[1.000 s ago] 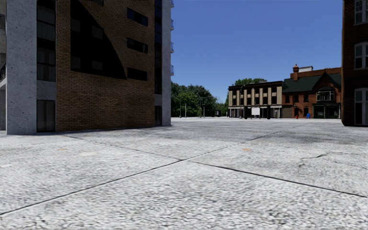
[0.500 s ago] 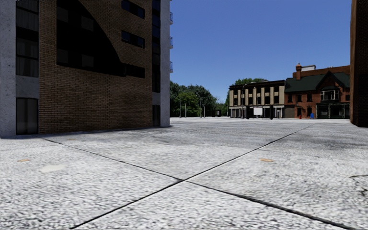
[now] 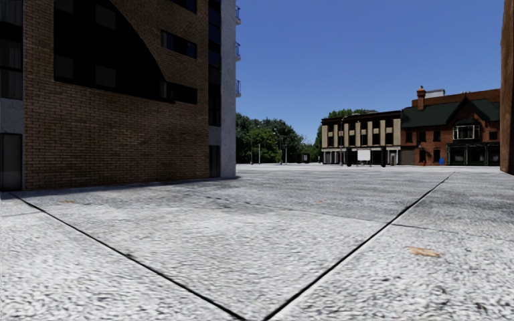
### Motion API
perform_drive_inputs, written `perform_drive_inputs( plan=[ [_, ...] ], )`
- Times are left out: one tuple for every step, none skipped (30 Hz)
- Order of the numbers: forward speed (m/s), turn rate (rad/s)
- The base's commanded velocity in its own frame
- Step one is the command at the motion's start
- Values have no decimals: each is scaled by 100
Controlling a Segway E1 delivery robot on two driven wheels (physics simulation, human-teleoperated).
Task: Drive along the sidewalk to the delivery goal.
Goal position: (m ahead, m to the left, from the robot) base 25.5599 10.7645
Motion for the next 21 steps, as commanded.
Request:
perform_drive_inputs(
  plan=[
    [200, 0],
    [200, 0],
    [200, 0],
    [200, 0],
    [200, 0],
    [200, 0],
    [200, -2],
    [200, -12],
    [200, -17],
    [200, -17],
    [200, -19],
    [200, -19],
    [200, -19],
    [200, -19],
    [200, -19],
    [200, -19],
    [200, -19],
    [200, -19],
    [200, -19],
    [200, -19],
    [200, -19]
  ],
)
